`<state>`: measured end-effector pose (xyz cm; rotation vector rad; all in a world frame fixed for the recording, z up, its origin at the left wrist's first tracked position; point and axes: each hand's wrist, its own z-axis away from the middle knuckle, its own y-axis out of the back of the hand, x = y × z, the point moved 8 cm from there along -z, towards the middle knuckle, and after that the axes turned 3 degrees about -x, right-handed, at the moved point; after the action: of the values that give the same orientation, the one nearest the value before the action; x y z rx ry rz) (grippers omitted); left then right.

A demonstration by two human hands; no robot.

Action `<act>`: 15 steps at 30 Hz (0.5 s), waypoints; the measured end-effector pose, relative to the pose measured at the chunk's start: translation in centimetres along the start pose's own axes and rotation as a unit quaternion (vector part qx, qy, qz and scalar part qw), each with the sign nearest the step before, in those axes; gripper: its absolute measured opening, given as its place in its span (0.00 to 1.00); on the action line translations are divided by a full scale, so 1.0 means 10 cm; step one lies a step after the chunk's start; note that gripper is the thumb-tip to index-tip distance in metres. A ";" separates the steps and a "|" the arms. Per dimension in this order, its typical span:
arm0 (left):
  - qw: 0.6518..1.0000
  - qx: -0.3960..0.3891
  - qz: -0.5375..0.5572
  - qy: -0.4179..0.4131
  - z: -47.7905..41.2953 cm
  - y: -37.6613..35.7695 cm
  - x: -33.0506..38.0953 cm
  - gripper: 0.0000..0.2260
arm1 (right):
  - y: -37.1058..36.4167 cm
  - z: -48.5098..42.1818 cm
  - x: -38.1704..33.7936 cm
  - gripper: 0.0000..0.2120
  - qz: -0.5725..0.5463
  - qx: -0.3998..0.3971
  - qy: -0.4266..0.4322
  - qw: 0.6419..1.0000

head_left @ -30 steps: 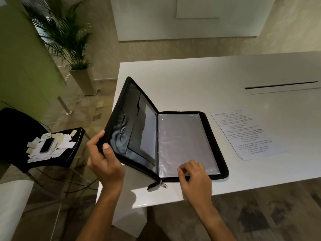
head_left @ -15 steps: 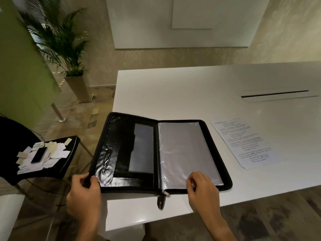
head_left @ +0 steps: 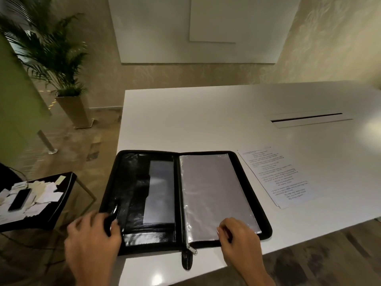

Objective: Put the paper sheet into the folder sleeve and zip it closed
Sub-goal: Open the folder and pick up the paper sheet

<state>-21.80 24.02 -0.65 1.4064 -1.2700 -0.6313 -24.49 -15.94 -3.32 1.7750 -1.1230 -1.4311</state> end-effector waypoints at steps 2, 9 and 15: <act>0.998 -0.014 -0.001 -0.058 -0.12 -0.11 0.39 0.18 | 0.07 -0.06 0.03 0.10 -0.017 0.001 -0.006 1.000; 0.964 -0.061 0.083 -0.246 -0.17 -0.40 1.89 0.15 | 0.43 -0.49 0.25 0.07 -0.063 0.056 -0.050 0.995; 0.937 -0.062 0.143 -0.312 -0.25 -0.61 2.80 0.07 | 0.81 -0.94 1.03 0.08 -0.060 0.100 -0.160 0.980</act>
<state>-9.41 -1.86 1.77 0.9091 -1.8535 -0.9787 -16.67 -29.41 1.04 1.8163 -1.3848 -1.7782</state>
